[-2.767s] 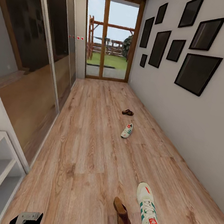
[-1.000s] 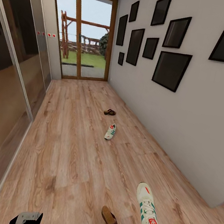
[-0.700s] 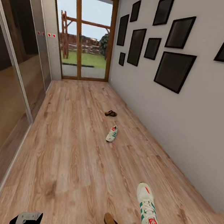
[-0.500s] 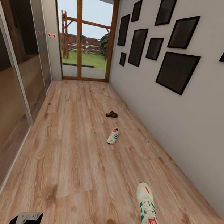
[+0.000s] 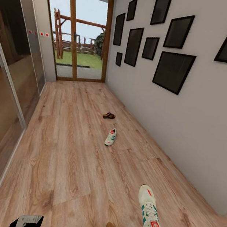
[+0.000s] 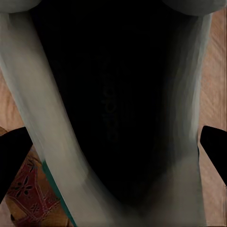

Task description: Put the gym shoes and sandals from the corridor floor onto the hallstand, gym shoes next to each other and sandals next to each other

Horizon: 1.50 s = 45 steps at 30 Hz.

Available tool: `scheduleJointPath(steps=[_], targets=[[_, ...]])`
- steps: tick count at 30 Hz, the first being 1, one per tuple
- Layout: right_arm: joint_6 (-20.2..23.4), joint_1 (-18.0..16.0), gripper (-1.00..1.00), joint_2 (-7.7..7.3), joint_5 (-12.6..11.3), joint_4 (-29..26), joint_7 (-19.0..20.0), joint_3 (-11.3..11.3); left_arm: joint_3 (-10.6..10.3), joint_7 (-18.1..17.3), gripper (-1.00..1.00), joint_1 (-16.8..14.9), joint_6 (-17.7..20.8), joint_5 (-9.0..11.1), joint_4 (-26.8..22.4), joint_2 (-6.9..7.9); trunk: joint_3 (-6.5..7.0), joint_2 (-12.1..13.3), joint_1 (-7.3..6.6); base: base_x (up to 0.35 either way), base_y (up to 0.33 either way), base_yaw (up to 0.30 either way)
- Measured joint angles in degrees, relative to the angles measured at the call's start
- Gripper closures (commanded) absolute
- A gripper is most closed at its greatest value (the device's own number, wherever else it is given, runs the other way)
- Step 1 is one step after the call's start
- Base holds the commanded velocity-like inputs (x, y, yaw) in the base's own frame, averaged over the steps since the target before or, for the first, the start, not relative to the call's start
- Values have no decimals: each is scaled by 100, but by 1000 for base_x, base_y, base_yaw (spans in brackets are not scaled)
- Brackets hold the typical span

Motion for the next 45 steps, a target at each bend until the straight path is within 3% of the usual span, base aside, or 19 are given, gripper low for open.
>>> scheduleJointPath(steps=[32, 45], targets=[[-2, 1, 100, 0, -1, 0, 1, -2, 5, 2, -100, 0, -6, 7, -1, 0, 0, 0, -1, 26, 42, -257], [-2, 2, 100, 23, 7, 10, -5, -5, 6, 2, -100, 14, -12, 7, -2, 0, 0, 0, 0, 34, 48, -28]])
